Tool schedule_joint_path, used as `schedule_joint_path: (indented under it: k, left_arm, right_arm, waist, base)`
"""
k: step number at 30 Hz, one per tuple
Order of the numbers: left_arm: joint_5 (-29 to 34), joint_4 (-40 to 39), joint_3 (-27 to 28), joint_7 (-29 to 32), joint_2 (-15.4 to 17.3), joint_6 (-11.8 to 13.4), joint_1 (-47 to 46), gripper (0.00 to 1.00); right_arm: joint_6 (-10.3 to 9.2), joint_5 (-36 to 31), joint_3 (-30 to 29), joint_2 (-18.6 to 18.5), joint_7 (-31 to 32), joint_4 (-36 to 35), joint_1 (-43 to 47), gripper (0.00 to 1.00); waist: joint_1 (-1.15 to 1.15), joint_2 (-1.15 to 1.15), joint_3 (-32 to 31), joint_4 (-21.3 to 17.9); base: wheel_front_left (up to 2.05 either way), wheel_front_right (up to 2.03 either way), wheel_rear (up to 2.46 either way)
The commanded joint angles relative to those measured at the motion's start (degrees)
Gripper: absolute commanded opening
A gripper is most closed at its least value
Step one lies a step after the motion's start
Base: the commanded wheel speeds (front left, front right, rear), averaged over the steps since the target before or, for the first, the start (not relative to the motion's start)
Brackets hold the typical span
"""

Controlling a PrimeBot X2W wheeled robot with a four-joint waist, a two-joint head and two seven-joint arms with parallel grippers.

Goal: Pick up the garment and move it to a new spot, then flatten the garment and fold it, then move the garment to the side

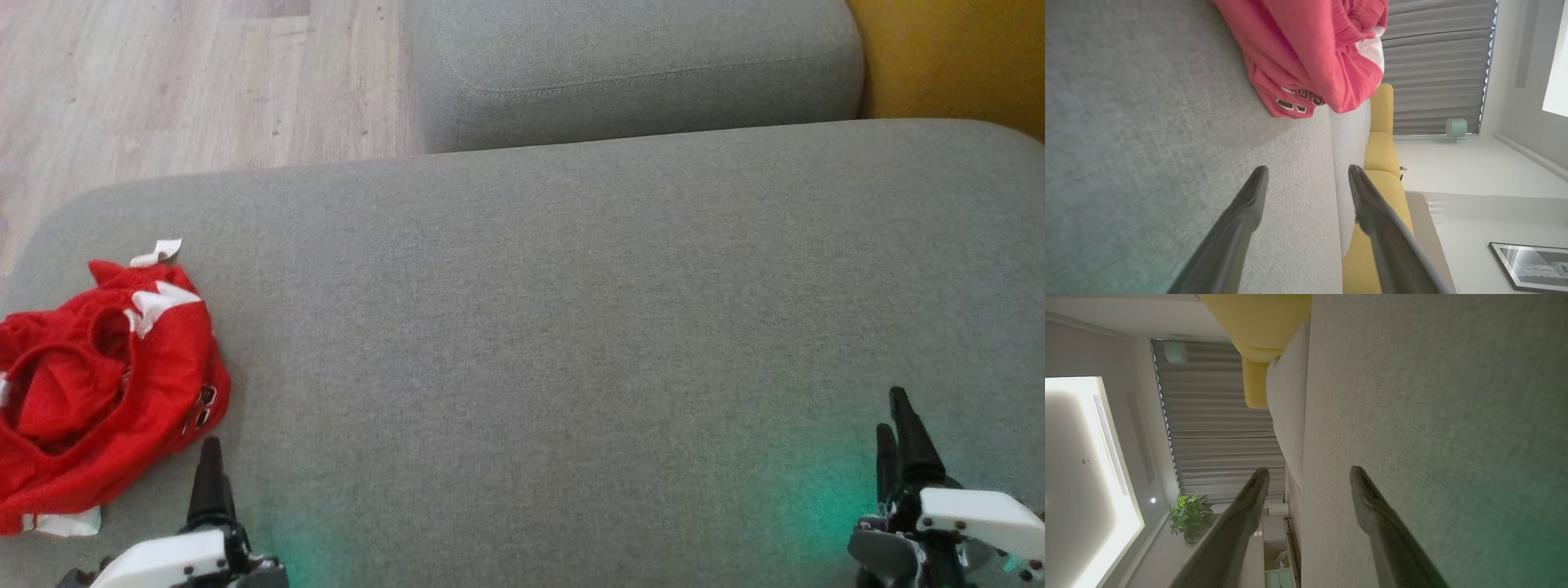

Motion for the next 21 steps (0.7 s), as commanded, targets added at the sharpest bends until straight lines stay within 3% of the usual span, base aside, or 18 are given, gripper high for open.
schedule_joint_path:
  k: [1,21]
  left_arm:
    - [2.3,-2.5,-0.1,-0.7,0.2,0.2,-2.7,1.0]
    - [19.2,-7.4,-3.5,-3.9,0.3,3.4,-3.3,1.0]
  right_arm:
    - [-0.01,-2.6,0.7,-0.3,-0.8,-2.2,-3.1,1.0]
    - [-0.01,-20.3,3.3,-0.3,-4.1,-4.9,-4.2,1.0]
  waist:
    - [0.0,0.0,0.1,0.1]
    - [0.0,0.0,1.2,0.5]
  base:
    - [0.0,0.0,0.0]
    - [0.0,0.0,0.0]
